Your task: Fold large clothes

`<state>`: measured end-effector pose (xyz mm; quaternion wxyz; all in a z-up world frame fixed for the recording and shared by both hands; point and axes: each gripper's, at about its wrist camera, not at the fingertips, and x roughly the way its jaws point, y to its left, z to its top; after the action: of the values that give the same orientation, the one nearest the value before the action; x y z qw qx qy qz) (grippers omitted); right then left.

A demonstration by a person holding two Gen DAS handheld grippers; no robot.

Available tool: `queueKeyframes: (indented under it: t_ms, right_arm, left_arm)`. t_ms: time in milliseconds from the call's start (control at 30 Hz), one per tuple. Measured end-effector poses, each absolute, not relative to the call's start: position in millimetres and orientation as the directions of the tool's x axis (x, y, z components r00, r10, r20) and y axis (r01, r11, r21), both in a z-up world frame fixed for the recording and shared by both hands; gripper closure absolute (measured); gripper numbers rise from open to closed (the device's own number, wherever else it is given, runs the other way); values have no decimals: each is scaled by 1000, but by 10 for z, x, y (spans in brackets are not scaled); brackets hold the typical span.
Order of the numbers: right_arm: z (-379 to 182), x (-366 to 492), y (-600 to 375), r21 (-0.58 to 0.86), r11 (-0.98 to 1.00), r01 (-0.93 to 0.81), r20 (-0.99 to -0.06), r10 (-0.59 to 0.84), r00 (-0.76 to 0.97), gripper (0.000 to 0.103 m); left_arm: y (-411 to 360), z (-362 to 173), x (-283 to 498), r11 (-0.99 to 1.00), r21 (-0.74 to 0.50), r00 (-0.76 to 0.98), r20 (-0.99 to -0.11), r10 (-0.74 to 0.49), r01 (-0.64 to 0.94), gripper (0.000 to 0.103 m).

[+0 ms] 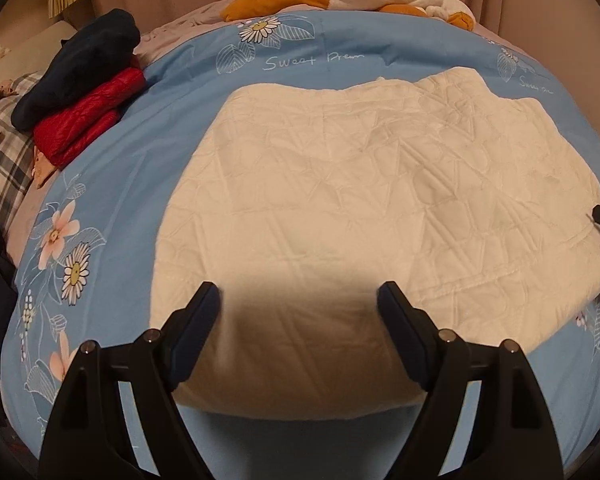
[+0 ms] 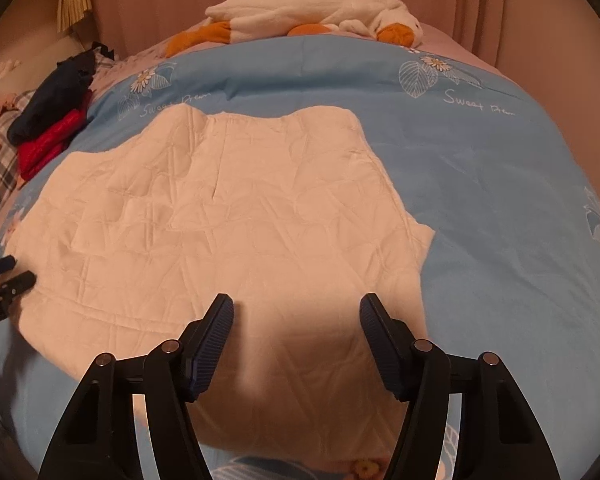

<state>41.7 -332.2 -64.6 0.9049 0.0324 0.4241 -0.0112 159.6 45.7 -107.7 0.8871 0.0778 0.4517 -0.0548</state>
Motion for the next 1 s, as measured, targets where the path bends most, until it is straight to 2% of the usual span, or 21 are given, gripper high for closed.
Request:
queueKeyframes:
  t_ms: [67,200,700,900,1000]
  right_arm:
    - [-717,405,-3350,57,997,49,-774,12,634,38]
    - [-832,419,-3308,33,998,44,-774,-2,633,38]
    - [-821,365,-3350,48,997,52,-761,3,649,37]
    - [-791,240,-3443,40,996,81,-761,-22,649,37]
    - [-770,171,-3517,30,993,111,-765,-49,642,37]
  left_arm:
    - [501,-1123,1607,983,77,581,-813,-35,166,14]
    - [584,-1176,1647,988,16,557,-827,-74,154,11]
    - [759,-1182,1578,996,4,525,-850,-43,87,8]
    - [1219,-1184,1464,987,-155,487,-865,-119,-33,8]
    - [1372,-1149,1345,984,-163,496,-861,-110,-65,8]
